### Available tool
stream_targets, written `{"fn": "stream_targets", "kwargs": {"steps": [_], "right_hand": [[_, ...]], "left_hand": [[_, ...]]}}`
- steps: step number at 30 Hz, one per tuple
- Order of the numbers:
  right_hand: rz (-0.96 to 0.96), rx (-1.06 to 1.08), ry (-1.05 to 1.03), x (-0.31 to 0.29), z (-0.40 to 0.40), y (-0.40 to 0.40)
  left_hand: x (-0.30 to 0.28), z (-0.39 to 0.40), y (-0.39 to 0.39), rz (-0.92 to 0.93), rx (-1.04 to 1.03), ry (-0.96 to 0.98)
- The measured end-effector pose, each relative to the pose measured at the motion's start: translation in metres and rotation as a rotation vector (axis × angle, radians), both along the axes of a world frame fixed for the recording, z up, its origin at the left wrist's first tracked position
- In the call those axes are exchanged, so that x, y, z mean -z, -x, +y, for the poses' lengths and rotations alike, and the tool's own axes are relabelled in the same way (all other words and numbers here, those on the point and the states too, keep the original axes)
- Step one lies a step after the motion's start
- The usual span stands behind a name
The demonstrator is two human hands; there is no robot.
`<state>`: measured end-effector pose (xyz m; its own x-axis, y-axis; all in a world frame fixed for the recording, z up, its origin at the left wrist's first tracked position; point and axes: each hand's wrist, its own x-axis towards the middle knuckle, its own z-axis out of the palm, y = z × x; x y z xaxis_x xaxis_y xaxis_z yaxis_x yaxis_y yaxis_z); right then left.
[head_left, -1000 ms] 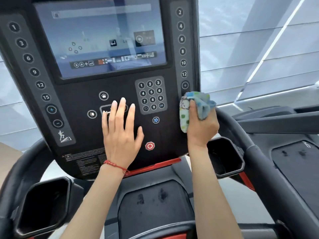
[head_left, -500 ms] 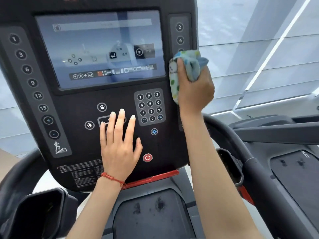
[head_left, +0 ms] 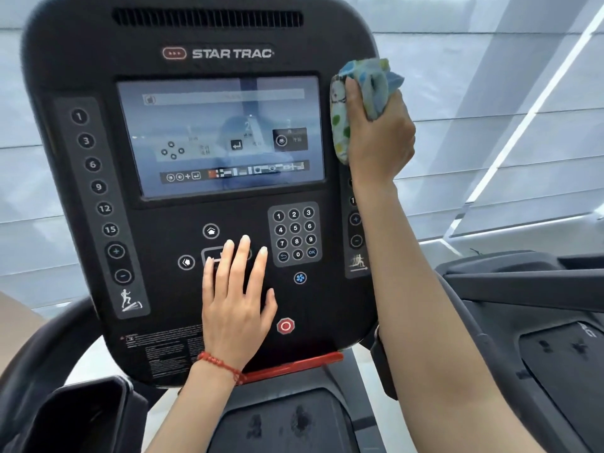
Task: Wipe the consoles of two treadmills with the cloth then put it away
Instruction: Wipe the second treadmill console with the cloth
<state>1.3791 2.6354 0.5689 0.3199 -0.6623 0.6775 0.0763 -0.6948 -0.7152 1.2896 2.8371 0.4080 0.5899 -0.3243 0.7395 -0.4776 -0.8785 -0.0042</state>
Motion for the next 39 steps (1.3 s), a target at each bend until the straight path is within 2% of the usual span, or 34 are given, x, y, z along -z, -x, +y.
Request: {"fn": "stream_targets", "kwargs": {"steps": [4, 14, 22, 24, 28, 30, 33, 36, 39], "right_hand": [[-0.01, 0.009, -0.001, 0.03, 0.004, 0.017], [0.005, 0.059, 0.048, 0.162, 0.017, 0.105], [0.057, 0.074, -0.208, 0.174, 0.043, 0.123], [0.06, 0.039, -0.173, 0.176, 0.056, 0.122], [0.106, -0.009, 0.032, 0.182, 0.079, 0.123], [0.113, -0.027, 0.037, 0.181, 0.08, 0.124], [0.179, -0.135, -0.104, 0.174, 0.079, 0.132], [0.317, -0.283, -0.377, 0.165, 0.079, 0.142], [0.362, -0.32, -0.544, 0.158, 0.08, 0.153]], "left_hand": [[0.001, 0.0, -0.001, -0.002, 0.0, 0.0], [0.001, 0.004, -0.002, -0.011, 0.018, -0.013], [0.009, 0.011, 0.01, 0.035, 0.028, -0.034], [0.012, 0.013, 0.014, 0.056, 0.017, -0.031], [0.018, 0.019, 0.022, 0.086, 0.011, -0.049], [0.019, 0.022, 0.025, 0.104, 0.01, -0.055], [0.019, 0.026, 0.03, 0.128, 0.024, -0.053], [0.02, 0.027, 0.034, 0.152, 0.058, -0.045], [0.019, 0.027, 0.037, 0.174, 0.116, -0.033]]}}
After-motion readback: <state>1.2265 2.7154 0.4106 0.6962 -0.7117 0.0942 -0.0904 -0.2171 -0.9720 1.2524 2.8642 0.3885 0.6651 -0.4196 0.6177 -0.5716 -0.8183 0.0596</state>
